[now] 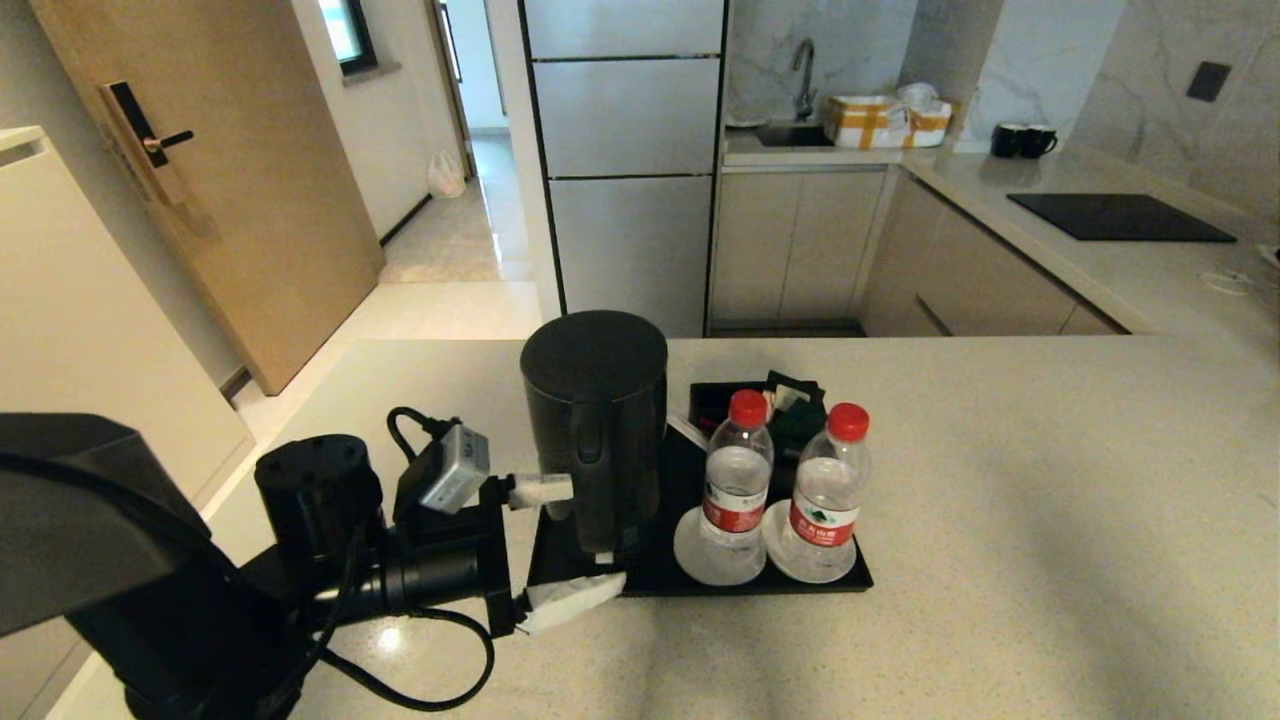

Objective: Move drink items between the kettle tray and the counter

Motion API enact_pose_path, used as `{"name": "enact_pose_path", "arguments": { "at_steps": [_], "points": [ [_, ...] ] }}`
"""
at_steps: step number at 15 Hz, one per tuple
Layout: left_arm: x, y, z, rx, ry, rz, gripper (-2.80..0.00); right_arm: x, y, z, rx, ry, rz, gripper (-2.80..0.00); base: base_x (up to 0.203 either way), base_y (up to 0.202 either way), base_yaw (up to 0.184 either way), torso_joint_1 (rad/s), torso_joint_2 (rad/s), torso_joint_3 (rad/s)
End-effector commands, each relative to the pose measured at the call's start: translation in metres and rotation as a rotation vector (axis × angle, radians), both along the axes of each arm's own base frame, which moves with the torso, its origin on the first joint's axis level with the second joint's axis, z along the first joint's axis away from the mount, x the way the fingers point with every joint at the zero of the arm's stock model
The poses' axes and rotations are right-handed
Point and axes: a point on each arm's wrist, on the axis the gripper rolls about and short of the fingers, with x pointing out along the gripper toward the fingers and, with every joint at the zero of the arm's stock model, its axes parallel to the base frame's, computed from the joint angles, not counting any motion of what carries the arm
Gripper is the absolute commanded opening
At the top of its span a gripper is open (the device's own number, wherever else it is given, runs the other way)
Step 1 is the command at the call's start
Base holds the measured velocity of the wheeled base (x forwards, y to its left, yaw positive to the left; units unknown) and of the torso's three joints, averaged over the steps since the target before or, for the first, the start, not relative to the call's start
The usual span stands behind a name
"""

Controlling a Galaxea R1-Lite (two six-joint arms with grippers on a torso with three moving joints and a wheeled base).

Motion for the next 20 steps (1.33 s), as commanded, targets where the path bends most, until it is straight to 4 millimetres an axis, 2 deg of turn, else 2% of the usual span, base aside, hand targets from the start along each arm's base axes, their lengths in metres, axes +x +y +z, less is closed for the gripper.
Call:
{"name": "enact_pose_path", "arguments": {
  "at_steps": [1, 3, 5, 7, 9, 11, 13, 15, 17, 18, 20],
  "points": [
    [0.001, 0.011, -0.006, 0.006, 0.016, 0.032, 0.00, 0.000, 0.000, 0.000, 0.001, 0.000, 0.000, -2.80, 0.000, 0.000, 0.000, 0.000, 0.00, 0.000],
    [0.002, 0.015, -0.005, 0.004, 0.012, 0.048, 0.00, 0.000, 0.000, 0.000, -0.001, 0.000, 0.000, -2.80, 0.000, 0.000, 0.000, 0.000, 0.00, 0.000],
    [0.005, 0.027, -0.003, -0.001, 0.003, 0.098, 0.00, 0.000, 0.000, 0.000, -0.001, 0.000, 0.000, -2.80, 0.000, 0.000, 0.000, 0.000, 0.00, 0.000],
    [0.005, 0.029, -0.002, -0.001, 0.005, 0.105, 0.00, 0.000, 0.000, 0.000, 0.001, 0.000, 0.000, -2.80, 0.000, 0.000, 0.000, 0.000, 0.00, 0.000],
    [0.005, 0.049, 0.003, -0.009, 0.001, 0.175, 0.00, 0.000, 0.000, 0.000, -0.001, 0.000, 0.000, -2.80, 0.000, 0.000, 0.000, 0.000, 0.00, 0.000],
    [0.002, 0.055, 0.005, -0.016, 0.011, 0.194, 0.00, 0.000, 0.000, 0.000, 0.000, 0.000, 0.000, -2.80, 0.000, 0.000, 0.000, 0.000, 0.00, 0.000],
    [-0.011, 0.070, 0.013, -0.030, 0.024, 0.235, 0.00, 0.000, 0.000, 0.000, 0.001, 0.000, 0.000, -2.80, 0.000, 0.000, 0.000, 0.000, 0.00, 0.000],
    [-0.023, 0.074, 0.011, -0.027, 0.052, 0.253, 0.00, 0.000, 0.000, 0.000, 0.001, 0.000, 0.000, -2.80, 0.000, 0.000, 0.000, 0.000, 0.00, 0.000],
    [-0.043, 0.086, 0.011, -0.025, 0.068, 0.301, 0.00, 0.000, 0.000, 0.000, 0.000, 0.000, 0.000, -2.80, 0.000, 0.000, 0.000, 0.000, 0.00, 0.000],
    [-0.055, 0.092, 0.011, -0.023, 0.079, 0.332, -2.80, 0.000, 0.000, 0.000, 0.001, 0.000, 0.000, -2.80, 0.000, 0.000, 0.000, 0.000, 0.00, 0.000],
    [-0.084, 0.104, 0.013, -0.024, 0.098, 0.395, -2.80, 0.000, 0.000, 0.000, 0.001, 0.000, 0.000, -2.80, 0.000, 0.000, 0.000, 0.000, 0.00, 0.000]
  ]
}}
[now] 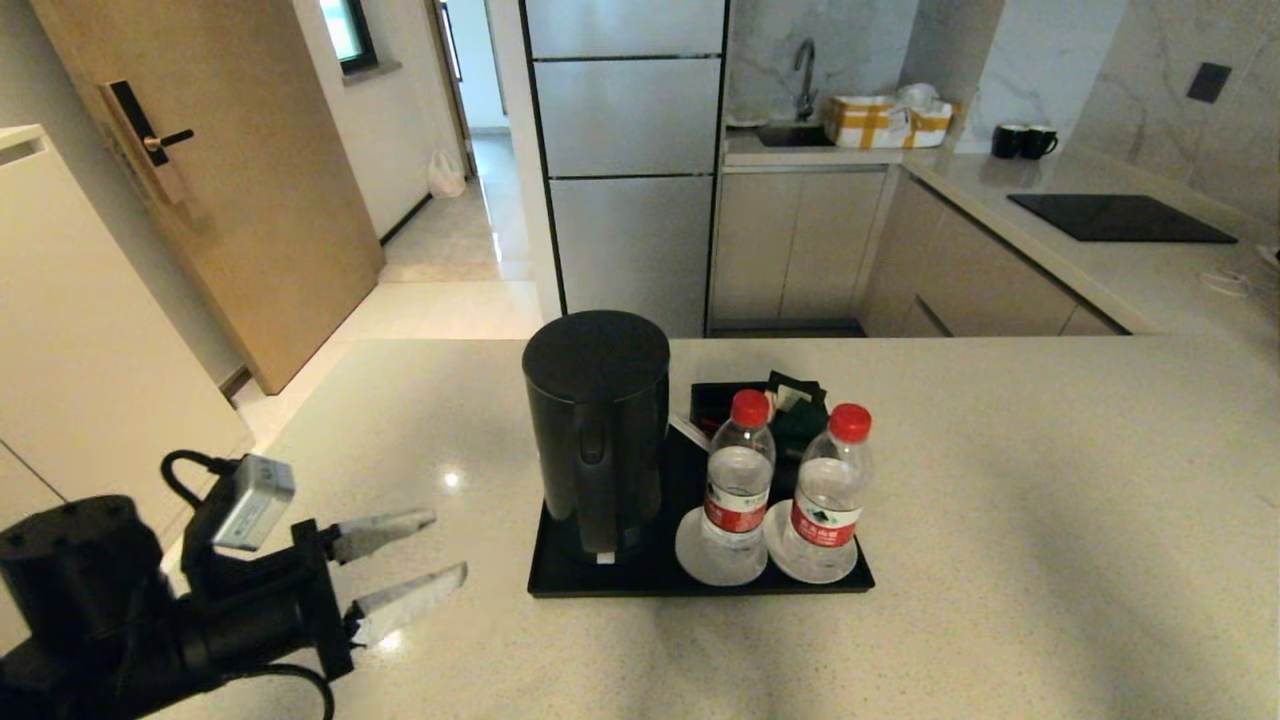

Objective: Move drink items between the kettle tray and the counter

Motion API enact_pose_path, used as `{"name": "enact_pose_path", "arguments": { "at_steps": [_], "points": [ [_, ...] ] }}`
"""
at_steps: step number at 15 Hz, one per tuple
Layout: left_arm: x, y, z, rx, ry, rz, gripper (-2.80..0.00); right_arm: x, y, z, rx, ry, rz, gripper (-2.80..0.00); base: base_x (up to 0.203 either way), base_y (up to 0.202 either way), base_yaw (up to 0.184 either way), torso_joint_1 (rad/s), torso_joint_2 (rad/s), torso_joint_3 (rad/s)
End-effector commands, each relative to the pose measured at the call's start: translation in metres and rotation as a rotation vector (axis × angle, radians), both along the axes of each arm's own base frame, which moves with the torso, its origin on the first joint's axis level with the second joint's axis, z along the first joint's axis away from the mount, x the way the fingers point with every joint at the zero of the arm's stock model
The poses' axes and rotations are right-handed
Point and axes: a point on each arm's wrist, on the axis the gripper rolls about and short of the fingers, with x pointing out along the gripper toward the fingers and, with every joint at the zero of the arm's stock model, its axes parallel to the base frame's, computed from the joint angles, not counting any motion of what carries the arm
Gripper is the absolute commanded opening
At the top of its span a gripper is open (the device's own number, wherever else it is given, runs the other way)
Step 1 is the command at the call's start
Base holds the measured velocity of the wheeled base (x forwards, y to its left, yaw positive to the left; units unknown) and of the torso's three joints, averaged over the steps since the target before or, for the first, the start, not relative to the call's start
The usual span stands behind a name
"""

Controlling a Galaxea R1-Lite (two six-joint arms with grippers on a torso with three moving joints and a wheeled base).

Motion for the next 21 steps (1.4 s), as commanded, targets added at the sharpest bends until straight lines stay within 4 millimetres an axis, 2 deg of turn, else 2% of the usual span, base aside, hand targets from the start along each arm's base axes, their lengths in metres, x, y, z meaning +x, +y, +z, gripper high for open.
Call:
{"name": "enact_pose_path", "arguments": {
  "at_steps": [1, 3, 6, 11, 13, 17, 21],
  "points": [
    [-0.033, 0.013, 0.017, -0.007, -0.050, 0.069, -2.80, 0.000, 0.000, 0.000, 0.001, 0.000, 0.001, -2.80, 0.000, 0.000, 0.000, 0.000, 0.00, 0.000],
    [-0.059, 0.019, 0.034, -0.014, -0.089, 0.120, -2.80, 0.000, 0.000, 0.000, 0.001, 0.000, 0.001, -2.80, 0.000, 0.000, 0.000, 0.000, 0.00, 0.000],
    [-0.106, 0.019, 0.039, -0.022, -0.043, 0.163, -2.80, 0.000, 0.000, 0.000, -0.001, 0.000, 0.001, -2.80, 0.000, 0.000, 0.000, 0.000, 0.00, 0.000],
    [-0.179, 0.009, 0.026, -0.031, 0.071, 0.201, -2.80, 0.000, 0.000, 0.000, -0.001, 0.000, 0.001, -2.80, 0.000, 0.000, 0.000, 0.000, 0.00, 0.000],
    [-0.202, 0.005, 0.013, -0.035, 0.166, 0.217, -2.80, 0.000, 0.000, 0.000, -0.001, 0.000, 0.001, -2.80, 0.000, 0.000, 0.000, 0.000, 0.00, 0.000],
    [-0.209, 0.006, 0.014, -0.012, 0.151, 0.326, -2.80, 0.000, 0.000, 0.000, 0.001, 0.000, 0.001, -2.80, 0.000, 0.000, 0.000, 0.000, 0.00, 0.000],
    [-0.209, 0.017, 0.009, 0.096, 0.113, 0.682, -2.80, 0.000, 0.000, 0.000, 0.000, 0.000, 0.001, -2.80, 0.000, 0.000, 0.000, 0.000, 0.00, 0.000]
  ]
}}
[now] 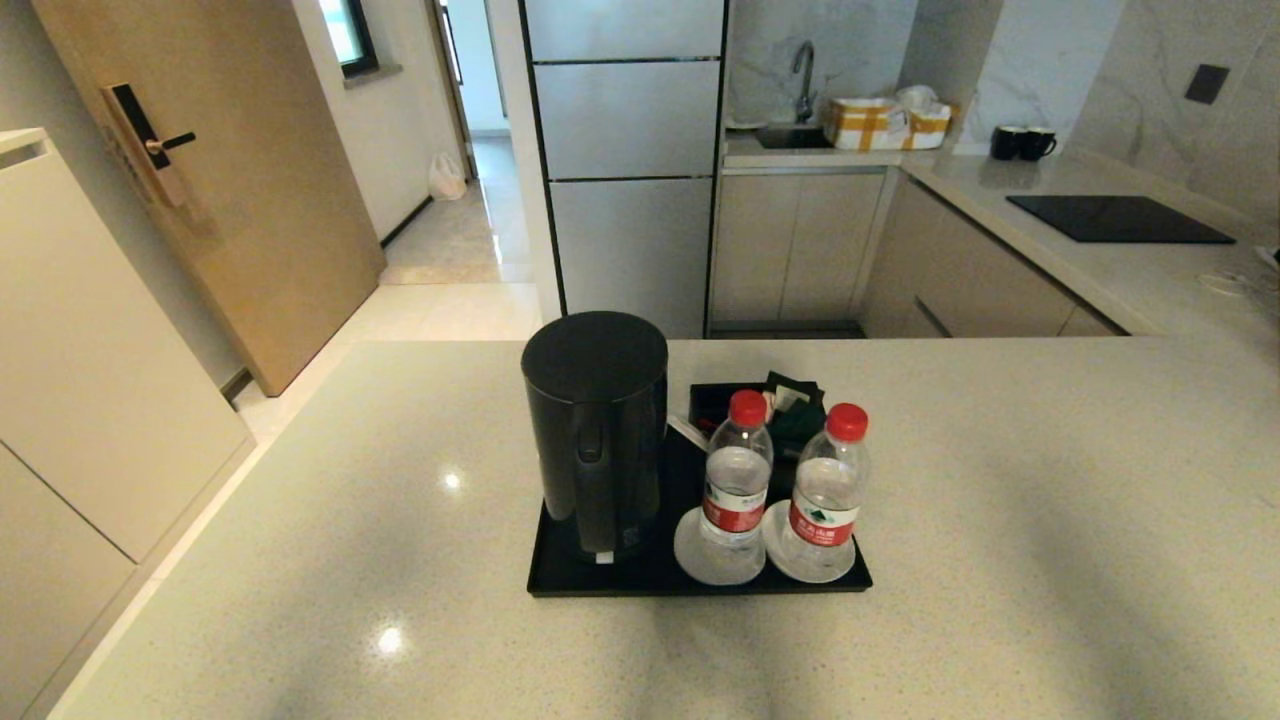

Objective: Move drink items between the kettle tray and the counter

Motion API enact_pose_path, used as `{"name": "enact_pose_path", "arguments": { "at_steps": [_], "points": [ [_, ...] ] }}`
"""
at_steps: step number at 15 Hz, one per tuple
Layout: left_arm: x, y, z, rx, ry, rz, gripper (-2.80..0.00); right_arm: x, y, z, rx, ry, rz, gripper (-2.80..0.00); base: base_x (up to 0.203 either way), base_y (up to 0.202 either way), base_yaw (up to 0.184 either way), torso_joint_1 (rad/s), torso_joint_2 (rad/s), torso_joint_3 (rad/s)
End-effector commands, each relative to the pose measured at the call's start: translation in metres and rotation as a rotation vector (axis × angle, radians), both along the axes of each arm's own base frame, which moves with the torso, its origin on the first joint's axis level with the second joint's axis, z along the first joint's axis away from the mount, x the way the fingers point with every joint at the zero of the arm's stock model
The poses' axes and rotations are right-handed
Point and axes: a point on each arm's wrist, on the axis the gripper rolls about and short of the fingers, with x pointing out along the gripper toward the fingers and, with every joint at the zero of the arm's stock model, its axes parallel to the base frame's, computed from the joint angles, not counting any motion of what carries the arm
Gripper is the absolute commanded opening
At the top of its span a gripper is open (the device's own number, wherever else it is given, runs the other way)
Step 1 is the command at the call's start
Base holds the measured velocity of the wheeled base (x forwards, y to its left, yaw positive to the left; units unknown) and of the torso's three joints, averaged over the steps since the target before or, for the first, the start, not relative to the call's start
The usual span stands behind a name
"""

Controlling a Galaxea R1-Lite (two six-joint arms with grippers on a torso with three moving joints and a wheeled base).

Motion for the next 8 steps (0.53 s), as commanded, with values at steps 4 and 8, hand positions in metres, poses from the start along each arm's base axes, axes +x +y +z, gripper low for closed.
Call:
{"name": "enact_pose_path", "arguments": {
  "at_steps": [4, 8],
  "points": [
    [-0.004, 0.011, -0.021, 0.112, -0.219, 0.392, -2.80, 0.000, 0.000, 0.000, 0.000, 0.000, 0.000, -2.80, 0.000, 0.000, 0.000, 0.000, 0.00, 0.000],
    [-0.019, 0.011, -0.025, 0.115, -0.355, 0.404, -2.80, 0.000, 0.000, 0.000, 0.001, -0.001, 0.000, -2.80, 0.000, 0.000, 0.000, 0.000, 0.00, 0.000]
  ]
}}
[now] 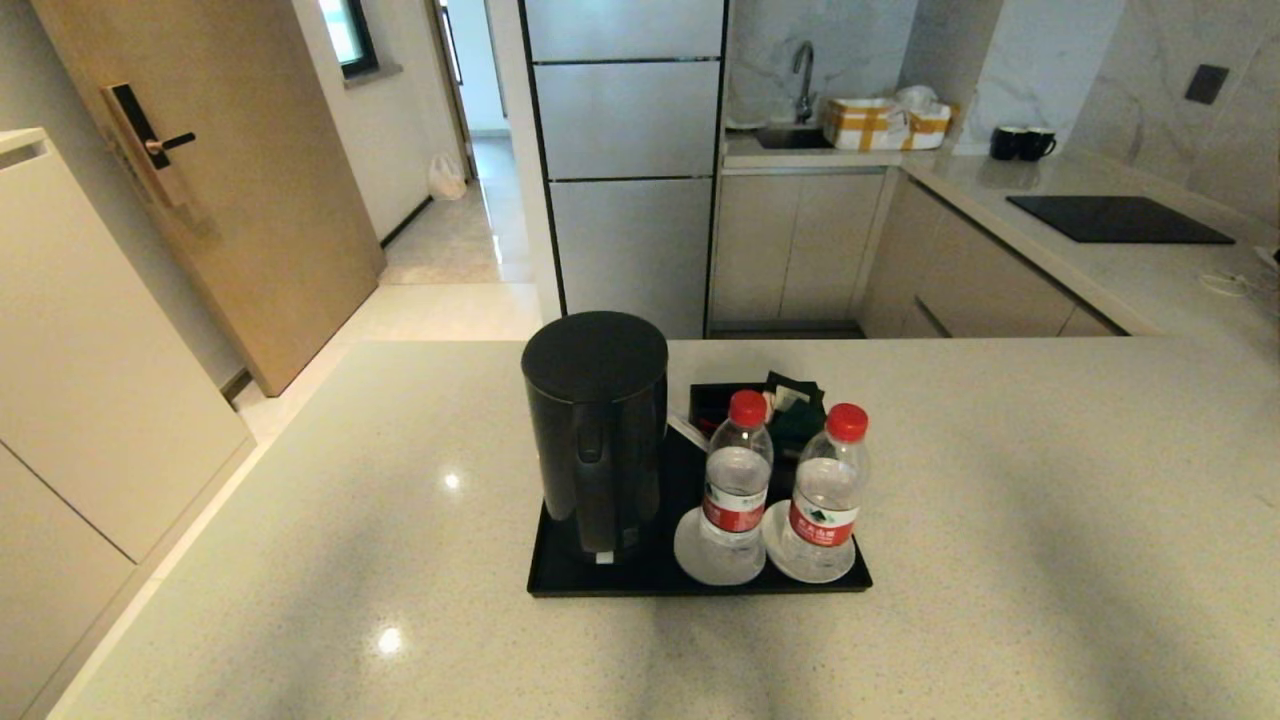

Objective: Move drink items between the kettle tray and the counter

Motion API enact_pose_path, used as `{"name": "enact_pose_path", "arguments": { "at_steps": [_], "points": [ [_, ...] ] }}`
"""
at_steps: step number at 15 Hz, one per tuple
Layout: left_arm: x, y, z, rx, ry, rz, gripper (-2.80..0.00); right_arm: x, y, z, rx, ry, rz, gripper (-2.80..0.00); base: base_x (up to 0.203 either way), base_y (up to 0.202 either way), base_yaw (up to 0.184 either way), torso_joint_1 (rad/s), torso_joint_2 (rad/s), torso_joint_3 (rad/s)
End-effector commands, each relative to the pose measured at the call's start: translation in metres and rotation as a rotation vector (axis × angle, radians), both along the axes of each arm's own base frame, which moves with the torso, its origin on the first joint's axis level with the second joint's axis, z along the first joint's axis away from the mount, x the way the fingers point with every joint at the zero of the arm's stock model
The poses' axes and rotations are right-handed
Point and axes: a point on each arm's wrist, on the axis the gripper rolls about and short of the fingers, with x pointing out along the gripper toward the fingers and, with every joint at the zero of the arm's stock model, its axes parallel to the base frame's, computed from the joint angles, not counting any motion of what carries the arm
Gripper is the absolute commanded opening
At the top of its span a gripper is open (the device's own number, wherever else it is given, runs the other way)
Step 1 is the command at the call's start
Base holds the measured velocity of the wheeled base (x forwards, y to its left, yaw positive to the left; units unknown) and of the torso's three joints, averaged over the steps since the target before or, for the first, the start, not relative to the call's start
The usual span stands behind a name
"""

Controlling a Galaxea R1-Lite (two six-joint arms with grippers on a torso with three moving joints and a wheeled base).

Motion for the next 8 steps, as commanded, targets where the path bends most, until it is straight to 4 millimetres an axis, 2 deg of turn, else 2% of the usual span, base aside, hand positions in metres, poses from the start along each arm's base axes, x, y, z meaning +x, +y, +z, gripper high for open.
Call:
{"name": "enact_pose_path", "arguments": {
  "at_steps": [1, 3, 8],
  "points": [
    [-0.0058, -0.0006, -0.0033, -0.016, -0.088, -0.022, -2.80, 0.0000, 0.0000, -0.0002, 0.001, 0.001, 0.000, -2.80, 0.000, 0.000, 0.000, 0.000, 0.00, 0.000],
    [-0.0054, -0.0008, -0.0120, -0.046, -0.002, -0.029, -2.80, 0.0000, 0.0000, -0.0001, 0.000, 0.001, 0.000, -2.80, 0.000, 0.000, 0.000, 0.000, 0.00, 0.000],
    [-0.0052, -0.0010, -0.0109, 0.023, -0.015, -0.040, -2.80, 0.0000, 0.0000, -0.0002, 0.001, 0.001, 0.000, -2.80, 0.000, 0.000, 0.000, 0.000, 0.00, 0.000]
  ]
}}
